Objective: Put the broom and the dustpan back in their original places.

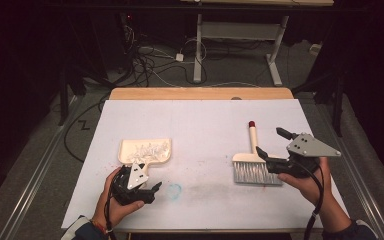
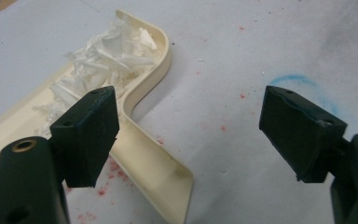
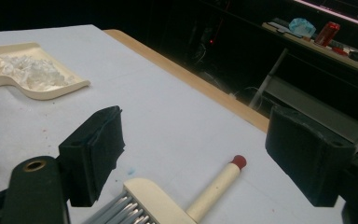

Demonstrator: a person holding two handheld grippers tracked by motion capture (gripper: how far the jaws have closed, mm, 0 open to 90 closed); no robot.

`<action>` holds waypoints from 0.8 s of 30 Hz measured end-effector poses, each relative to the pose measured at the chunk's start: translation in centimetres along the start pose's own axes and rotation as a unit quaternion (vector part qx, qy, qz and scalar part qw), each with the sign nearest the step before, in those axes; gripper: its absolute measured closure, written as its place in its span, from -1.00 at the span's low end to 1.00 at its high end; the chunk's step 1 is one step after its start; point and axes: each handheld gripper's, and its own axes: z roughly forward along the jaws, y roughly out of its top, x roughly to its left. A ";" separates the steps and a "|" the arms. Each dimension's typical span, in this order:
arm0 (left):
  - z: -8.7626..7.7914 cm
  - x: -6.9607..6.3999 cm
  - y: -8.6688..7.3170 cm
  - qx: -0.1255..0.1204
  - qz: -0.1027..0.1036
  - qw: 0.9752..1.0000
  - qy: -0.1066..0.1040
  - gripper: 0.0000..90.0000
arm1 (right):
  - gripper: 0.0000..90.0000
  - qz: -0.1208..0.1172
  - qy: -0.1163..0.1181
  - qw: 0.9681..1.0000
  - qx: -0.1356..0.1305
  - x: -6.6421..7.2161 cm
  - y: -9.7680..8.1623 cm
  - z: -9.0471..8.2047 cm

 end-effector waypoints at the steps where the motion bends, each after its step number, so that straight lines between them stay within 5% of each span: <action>1: 0.0 0.0 0.0 0.000 0.000 1.000 -0.001 -0.57 | -0.57 -0.002 -0.001 1.000 -0.001 0.0 -0.1 -0.1; 24: -0.2 0.0 0.0 -0.002 0.007 1.000 0.000 -0.57 | -0.56 -0.024 -0.008 0.999 0.023 0.3 -2.8 -1.9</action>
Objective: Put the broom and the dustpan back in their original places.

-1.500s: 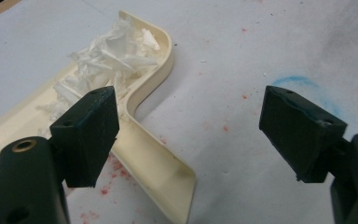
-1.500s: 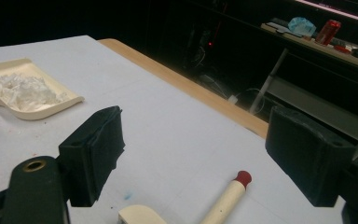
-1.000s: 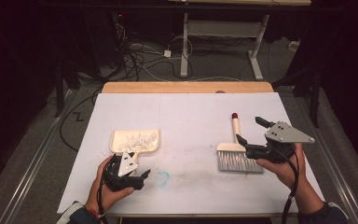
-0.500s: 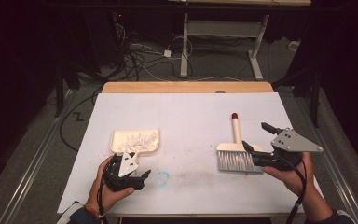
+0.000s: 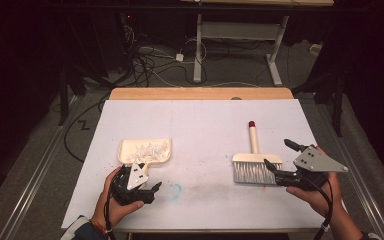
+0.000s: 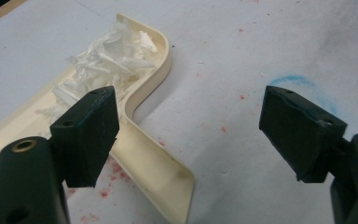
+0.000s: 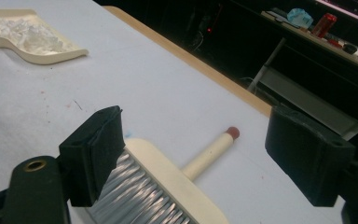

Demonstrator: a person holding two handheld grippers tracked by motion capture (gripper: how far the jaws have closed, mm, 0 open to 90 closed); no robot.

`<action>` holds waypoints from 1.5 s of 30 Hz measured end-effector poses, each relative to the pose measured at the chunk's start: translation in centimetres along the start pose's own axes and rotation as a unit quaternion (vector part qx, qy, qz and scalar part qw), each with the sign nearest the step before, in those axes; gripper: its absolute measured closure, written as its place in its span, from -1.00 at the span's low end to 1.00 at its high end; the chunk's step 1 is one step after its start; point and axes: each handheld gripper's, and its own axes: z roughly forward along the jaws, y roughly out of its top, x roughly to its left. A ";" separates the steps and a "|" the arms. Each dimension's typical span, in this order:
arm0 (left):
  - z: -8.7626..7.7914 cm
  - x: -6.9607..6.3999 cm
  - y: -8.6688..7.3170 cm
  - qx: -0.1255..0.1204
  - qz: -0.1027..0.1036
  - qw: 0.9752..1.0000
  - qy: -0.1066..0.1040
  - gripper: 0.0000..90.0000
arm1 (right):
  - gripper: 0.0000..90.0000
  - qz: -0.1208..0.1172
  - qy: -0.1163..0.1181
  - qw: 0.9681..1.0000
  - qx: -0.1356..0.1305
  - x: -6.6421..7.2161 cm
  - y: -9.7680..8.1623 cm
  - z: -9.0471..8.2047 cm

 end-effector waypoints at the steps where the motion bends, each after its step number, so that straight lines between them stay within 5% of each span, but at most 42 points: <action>1: 0.0 0.0 0.0 0.000 0.000 1.000 0.000 -0.57 | -0.56 0.001 0.000 1.000 0.002 0.0 -0.1 0.0; 15: 0.1 0.0 0.1 0.001 0.002 1.000 0.000 -0.57 | -0.55 -0.011 -0.001 1.000 0.025 0.4 -4.0 -0.1; 28: -0.2 -0.3 0.2 -0.014 0.011 1.000 -0.001 -0.57 | -0.55 0.030 0.002 0.999 0.042 0.3 -8.6 -0.4; 33: 0.0 -0.3 0.2 -0.011 0.011 1.000 0.000 -0.57 | -0.57 0.026 0.003 0.998 0.057 0.6 -9.2 -0.4; 45: 0.0 -0.6 0.0 -0.008 0.018 1.000 -0.001 -0.60 | -0.61 0.020 -0.003 0.999 0.043 1.0 -8.5 -0.8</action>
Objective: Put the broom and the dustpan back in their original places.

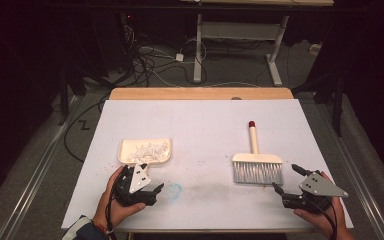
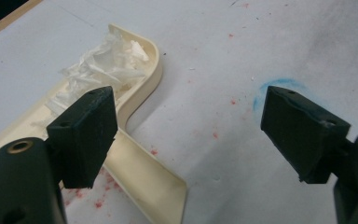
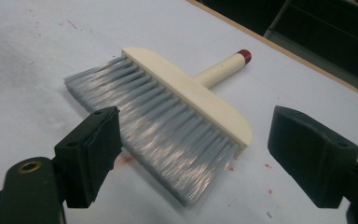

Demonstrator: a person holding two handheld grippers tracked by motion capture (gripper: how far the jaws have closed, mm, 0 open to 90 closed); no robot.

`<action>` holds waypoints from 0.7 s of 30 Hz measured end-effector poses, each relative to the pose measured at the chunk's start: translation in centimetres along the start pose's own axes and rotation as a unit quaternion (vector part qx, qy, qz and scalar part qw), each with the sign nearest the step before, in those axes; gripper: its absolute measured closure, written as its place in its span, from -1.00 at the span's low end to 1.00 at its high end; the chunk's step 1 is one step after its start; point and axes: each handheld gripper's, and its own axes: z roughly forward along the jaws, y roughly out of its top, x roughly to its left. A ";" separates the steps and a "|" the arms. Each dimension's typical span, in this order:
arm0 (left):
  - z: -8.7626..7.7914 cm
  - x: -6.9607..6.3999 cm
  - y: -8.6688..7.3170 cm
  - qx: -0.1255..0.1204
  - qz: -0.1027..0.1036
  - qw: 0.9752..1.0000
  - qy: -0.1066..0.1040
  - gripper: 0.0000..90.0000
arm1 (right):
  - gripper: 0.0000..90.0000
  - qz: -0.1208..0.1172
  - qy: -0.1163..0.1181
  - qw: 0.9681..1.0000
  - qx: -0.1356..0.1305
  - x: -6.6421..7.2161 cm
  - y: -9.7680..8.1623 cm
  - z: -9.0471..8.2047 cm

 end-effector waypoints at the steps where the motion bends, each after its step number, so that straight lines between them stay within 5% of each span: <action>1: -0.1 0.0 0.0 0.000 0.000 1.000 0.001 -0.60 | -0.61 -0.002 0.000 1.000 -0.002 0.1 0.1 -0.1; 21: 0.1 -0.2 0.2 0.001 0.008 1.000 -0.001 -0.60 | -0.60 -0.010 -0.001 1.000 -0.001 0.4 0.2 -0.2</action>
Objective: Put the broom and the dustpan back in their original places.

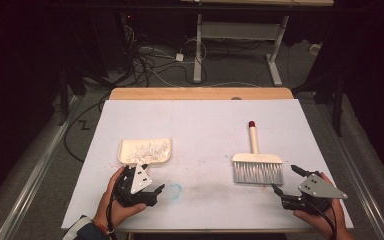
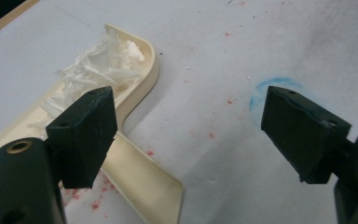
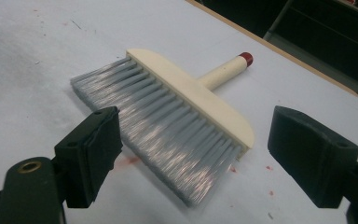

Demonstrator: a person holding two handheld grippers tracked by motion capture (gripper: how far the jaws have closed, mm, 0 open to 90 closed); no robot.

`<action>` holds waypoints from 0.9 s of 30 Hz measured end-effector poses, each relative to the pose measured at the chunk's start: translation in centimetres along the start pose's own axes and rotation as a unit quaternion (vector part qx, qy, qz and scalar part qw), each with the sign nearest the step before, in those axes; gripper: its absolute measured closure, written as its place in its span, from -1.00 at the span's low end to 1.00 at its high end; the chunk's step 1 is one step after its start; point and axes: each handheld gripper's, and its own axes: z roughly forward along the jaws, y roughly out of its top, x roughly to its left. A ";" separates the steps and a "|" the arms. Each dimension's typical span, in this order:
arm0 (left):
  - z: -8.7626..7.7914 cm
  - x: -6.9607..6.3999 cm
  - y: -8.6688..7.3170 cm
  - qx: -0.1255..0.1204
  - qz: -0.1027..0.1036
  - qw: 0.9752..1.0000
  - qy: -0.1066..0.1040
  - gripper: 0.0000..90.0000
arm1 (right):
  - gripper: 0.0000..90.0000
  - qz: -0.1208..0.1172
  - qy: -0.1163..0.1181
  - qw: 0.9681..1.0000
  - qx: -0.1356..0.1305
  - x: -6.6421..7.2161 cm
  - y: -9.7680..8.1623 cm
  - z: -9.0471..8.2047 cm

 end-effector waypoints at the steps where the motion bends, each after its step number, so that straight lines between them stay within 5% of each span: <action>1: 0.0 0.0 0.0 0.000 0.000 1.000 0.000 -0.60 | -0.61 0.000 0.000 1.000 0.000 0.0 0.0 0.0; 27: 0.5 0.1 0.2 0.004 -0.002 1.000 -0.002 -0.60 | -0.61 0.002 0.002 1.000 0.001 -0.1 -0.1 0.1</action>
